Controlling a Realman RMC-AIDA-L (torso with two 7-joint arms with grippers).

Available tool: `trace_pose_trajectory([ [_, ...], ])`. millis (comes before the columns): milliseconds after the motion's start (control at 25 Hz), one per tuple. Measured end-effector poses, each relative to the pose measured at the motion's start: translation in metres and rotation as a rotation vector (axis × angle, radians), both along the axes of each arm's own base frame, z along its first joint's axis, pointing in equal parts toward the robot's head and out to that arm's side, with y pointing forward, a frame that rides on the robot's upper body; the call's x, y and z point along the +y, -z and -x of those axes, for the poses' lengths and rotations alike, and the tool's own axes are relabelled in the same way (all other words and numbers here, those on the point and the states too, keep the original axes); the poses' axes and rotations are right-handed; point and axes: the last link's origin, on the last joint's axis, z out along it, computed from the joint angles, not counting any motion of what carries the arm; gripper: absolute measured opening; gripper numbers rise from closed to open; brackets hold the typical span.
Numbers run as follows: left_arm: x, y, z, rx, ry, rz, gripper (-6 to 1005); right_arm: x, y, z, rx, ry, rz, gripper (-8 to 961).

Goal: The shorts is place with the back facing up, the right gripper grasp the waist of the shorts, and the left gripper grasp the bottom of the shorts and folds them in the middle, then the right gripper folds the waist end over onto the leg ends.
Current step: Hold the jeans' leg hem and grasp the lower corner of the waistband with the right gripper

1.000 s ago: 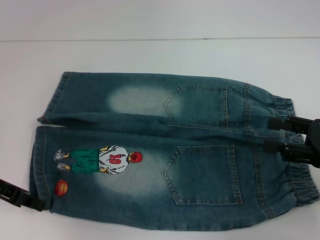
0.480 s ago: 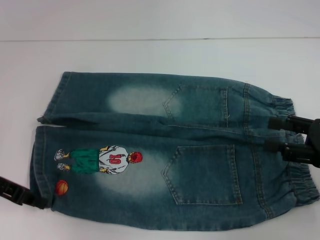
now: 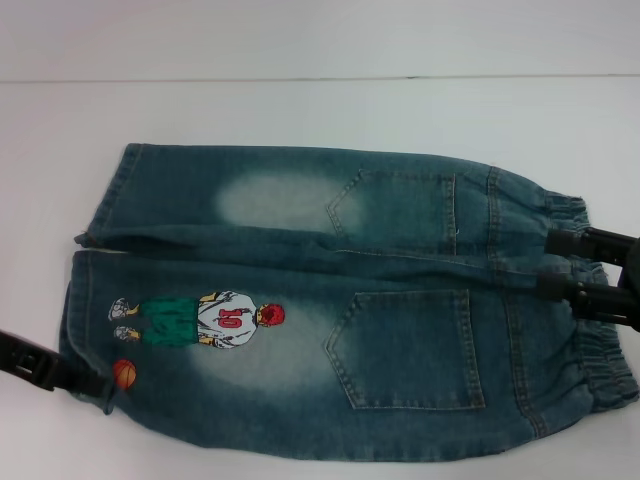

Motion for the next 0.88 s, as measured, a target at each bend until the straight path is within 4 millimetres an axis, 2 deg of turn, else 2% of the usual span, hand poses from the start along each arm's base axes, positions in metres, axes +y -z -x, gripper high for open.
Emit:
trace_pose_trajectory([
  [480, 0.002, 0.0, -0.003, -0.008, 0.0, 0.003, 32, -0.015, -0.013, -0.025, 0.021, 0.121, -0.111, 799],
  [880, 0.003, 0.002, -0.003, -0.006, 0.001, 0.001, 32, -0.055, -0.024, -0.064, 0.058, 0.358, -0.197, 798],
])
